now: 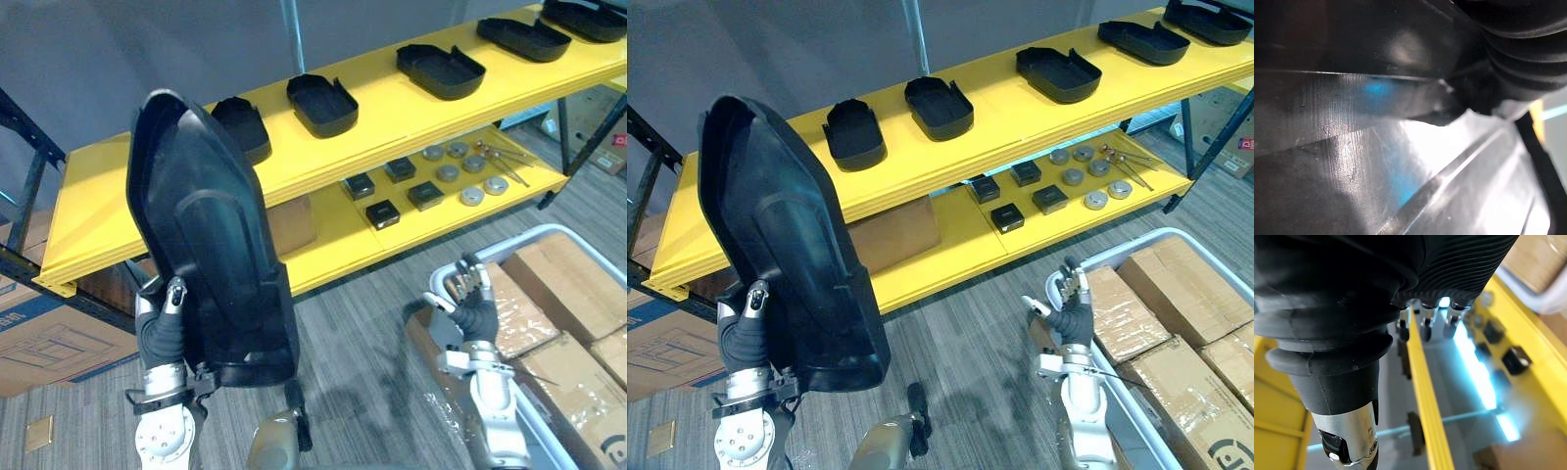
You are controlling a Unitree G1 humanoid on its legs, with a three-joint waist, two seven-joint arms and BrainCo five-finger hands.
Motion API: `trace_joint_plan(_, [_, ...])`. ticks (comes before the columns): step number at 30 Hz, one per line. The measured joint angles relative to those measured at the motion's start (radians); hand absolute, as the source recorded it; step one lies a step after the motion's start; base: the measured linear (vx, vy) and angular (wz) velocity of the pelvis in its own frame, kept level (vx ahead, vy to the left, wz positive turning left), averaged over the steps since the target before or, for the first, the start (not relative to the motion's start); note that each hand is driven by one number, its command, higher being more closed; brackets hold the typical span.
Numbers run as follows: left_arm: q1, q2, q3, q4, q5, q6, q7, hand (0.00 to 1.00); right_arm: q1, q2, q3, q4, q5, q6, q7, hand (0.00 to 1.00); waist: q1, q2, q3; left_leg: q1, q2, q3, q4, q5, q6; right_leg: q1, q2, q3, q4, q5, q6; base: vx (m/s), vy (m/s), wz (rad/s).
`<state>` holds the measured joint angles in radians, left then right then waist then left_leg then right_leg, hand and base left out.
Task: Walk over and take plastic housings, then place them on the shelf
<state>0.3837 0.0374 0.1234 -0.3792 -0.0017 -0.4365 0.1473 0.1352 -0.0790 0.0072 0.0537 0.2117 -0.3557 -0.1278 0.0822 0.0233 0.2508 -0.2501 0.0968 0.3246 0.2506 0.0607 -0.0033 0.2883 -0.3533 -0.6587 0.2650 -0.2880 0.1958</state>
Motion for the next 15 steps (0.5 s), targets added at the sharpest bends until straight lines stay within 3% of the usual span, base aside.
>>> trace_joint_plan(2, [-0.013, 0.005, 0.006, -0.001, 0.003, -0.002, -0.021, 1.00, -0.010, 0.026, 0.007, 0.000, -0.011, -0.004, -0.019, 0.00, -0.003, -0.040, 0.001, -0.016, -0.032, 0.007, 0.039, -0.048, 0.011, 0.006, -0.035, -0.001, 0.010, 0.021, -0.009, 0.20, 0.190, 0.17])
trace_joint_plan(3, [-0.032, 0.005, 0.005, 0.000, 0.016, -0.002, -0.037, 1.00, -0.014, 0.030, 0.008, 0.003, -0.010, -0.004, -0.027, 0.00, -0.008, -0.055, 0.011, -0.017, -0.050, -0.002, 0.038, -0.061, 0.020, -0.012, -0.059, 0.020, 0.066, 0.067, -0.029, 0.19, 0.188, 0.33])
trace_joint_plan(4, [-0.039, 0.005, 0.005, 0.000, 0.022, -0.002, -0.045, 1.00, -0.014, 0.030, 0.007, 0.003, -0.010, -0.004, -0.027, 0.00, -0.010, -0.057, 0.012, -0.013, -0.057, -0.009, 0.031, -0.061, 0.025, -0.033, -0.072, 0.039, 0.110, 0.092, -0.049, 0.18, 0.252, 0.37])
trace_joint_plan(5, [-0.053, 0.017, 0.005, 0.000, 0.021, -0.001, -0.056, 1.00, -0.015, 0.034, 0.008, 0.000, -0.010, -0.005, -0.024, 0.00, -0.011, -0.059, 0.012, 0.002, -0.066, -0.014, 0.008, -0.063, 0.032, -0.085, -0.096, 0.087, 0.214, 0.153, -0.098, 0.15, 0.201, 0.23])
trace_joint_plan(7, [-0.071, 0.049, 0.015, 0.000, 0.019, -0.001, -0.070, 1.00, -0.016, 0.040, 0.016, -0.004, -0.008, -0.020, -0.007, 0.00, -0.014, -0.063, 0.011, 0.067, -0.086, -0.022, -0.056, -0.068, 0.047, -0.164, -0.136, 0.191, 0.366, 0.304, -0.147, 0.26, 0.200, 0.15])
trace_joint_plan(8, [-0.086, 0.070, 0.012, -0.002, 0.019, -0.001, -0.071, 1.00, -0.017, 0.047, 0.028, -0.004, -0.010, -0.032, 0.008, 0.00, -0.027, -0.059, 0.013, 0.111, -0.092, -0.043, -0.097, -0.073, 0.055, -0.226, -0.123, 0.287, 0.494, 0.297, -0.150, 0.30, 0.140, 0.29])
trace_joint_plan(9, [-0.101, 0.079, 0.011, -0.001, 0.019, -0.001, -0.069, 1.00, -0.018, 0.053, 0.043, -0.005, -0.023, -0.035, 0.018, 0.00, -0.041, -0.055, 0.015, 0.138, -0.092, -0.064, -0.120, -0.074, 0.057, -0.276, -0.092, 0.339, 0.583, 0.237, -0.141, 0.24, 0.104, 0.44])
trace_joint_plan(11, [-0.135, 0.107, 0.004, -0.001, 0.019, -0.001, -0.068, 1.00, -0.013, 0.058, 0.063, -0.008, -0.050, -0.037, 0.022, 0.00, -0.055, -0.045, 0.022, 0.192, -0.091, -0.102, -0.159, -0.074, 0.057, -0.346, -0.020, 0.369, 0.636, 0.137, -0.130, 0.21, 0.062, 0.54])
trace_joint_plan(13, [-0.176, 0.130, -0.011, -0.001, 0.014, 0.000, -0.068, 1.00, -0.015, 0.057, 0.066, -0.015, -0.074, -0.037, 0.025, 0.00, -0.065, -0.045, 0.021, 0.219, -0.091, -0.138, -0.187, -0.076, 0.055, -0.416, 0.059, 0.379, 0.493, 0.067, -0.130, 0.26, 0.002, 0.63])
trace_joint_plan(15, [-0.222, 0.155, -0.022, 0.011, 0.007, 0.006, -0.068, 1.00, -0.015, 0.054, 0.066, -0.049, -0.078, -0.038, 0.026, 0.00, -0.076, -0.045, 0.021, 0.219, -0.090, -0.181, -0.189, -0.085, 0.041, -0.471, 0.127, 0.451, 0.267, 0.069, -0.125, 0.21, -0.099, 0.68])
